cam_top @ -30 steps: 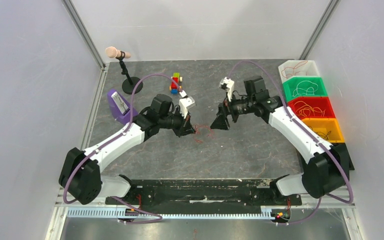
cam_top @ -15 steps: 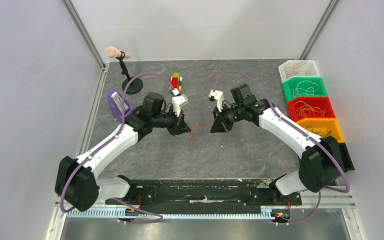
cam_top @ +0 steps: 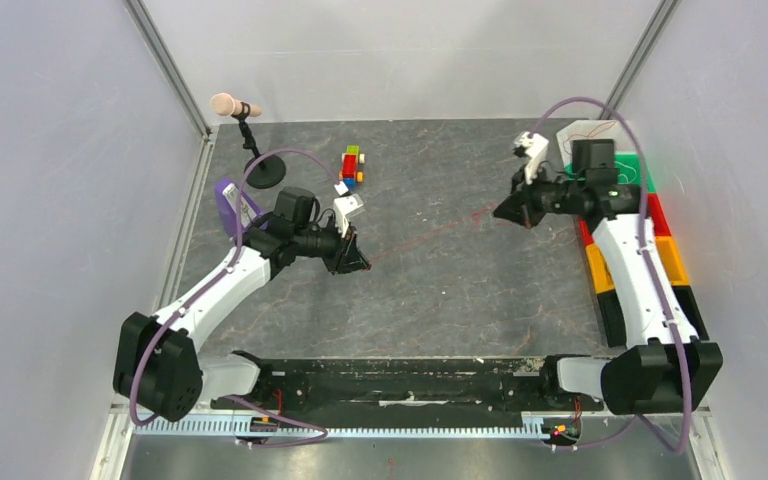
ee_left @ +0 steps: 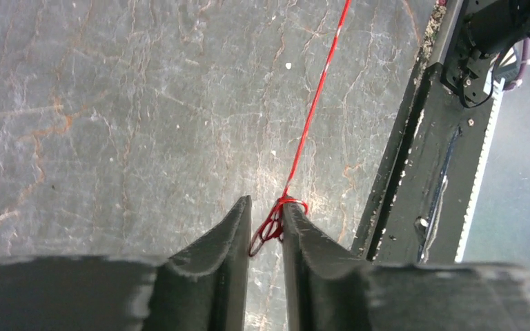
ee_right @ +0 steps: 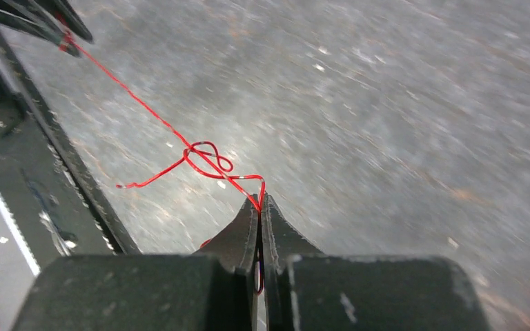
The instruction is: Untangle the cables
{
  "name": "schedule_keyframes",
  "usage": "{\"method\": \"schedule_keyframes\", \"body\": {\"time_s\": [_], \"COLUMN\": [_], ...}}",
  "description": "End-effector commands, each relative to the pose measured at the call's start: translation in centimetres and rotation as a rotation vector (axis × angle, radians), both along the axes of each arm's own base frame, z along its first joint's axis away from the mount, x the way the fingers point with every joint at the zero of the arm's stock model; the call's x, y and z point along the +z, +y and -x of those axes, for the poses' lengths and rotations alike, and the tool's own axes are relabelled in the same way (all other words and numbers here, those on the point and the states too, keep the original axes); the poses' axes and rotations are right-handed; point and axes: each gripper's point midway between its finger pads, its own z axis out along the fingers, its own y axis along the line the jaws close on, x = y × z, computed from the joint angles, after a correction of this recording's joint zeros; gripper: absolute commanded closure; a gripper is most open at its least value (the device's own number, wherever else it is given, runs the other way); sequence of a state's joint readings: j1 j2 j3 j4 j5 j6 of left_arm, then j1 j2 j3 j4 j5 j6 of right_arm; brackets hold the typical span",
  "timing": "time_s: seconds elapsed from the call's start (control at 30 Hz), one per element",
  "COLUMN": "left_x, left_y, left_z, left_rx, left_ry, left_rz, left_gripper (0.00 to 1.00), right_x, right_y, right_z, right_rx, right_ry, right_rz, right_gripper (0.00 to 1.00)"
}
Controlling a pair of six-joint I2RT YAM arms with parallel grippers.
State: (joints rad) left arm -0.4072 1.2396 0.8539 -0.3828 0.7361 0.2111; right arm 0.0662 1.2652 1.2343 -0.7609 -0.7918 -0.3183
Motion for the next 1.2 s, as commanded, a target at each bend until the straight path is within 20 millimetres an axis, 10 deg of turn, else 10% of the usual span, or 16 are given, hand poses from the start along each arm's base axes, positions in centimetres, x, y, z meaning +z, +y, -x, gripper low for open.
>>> {"method": "schedule_keyframes", "body": {"time_s": [0.0,0.2,0.5,0.67,1.17], "left_x": [-0.5,-0.8,-1.0,-1.5,-0.9], "left_y": [0.2,-0.9,-1.5,-1.7,-3.0], "left_z": [-0.6,-0.6,-0.5,-0.5,-1.0], "left_rx": [-0.015,-0.048,-0.076,-0.075,-0.11], "left_ry": [-0.003,0.006,-0.01,-0.01,-0.031], "left_rz": [-0.04,-0.049,-0.047,-0.041,-0.037], "left_gripper": [0.59,0.31,0.27,0.27,0.28], "right_x": [3.3,4.6,6.4,9.6,9.6], "right_y": [-8.4,-18.6,-27.3,-27.3,-29.4], "right_z": [-0.4,2.1,6.2,8.6,13.6], "right_rx": [-0.125,-0.264,-0.505,-0.556,-0.732], "right_ry": [-0.146,-0.139,-0.106,-0.192,-0.105], "right_rz": [0.222,0.518,0.801,0.921,1.112], "right_gripper": [1.0,1.0,1.0,1.0,1.0]}}
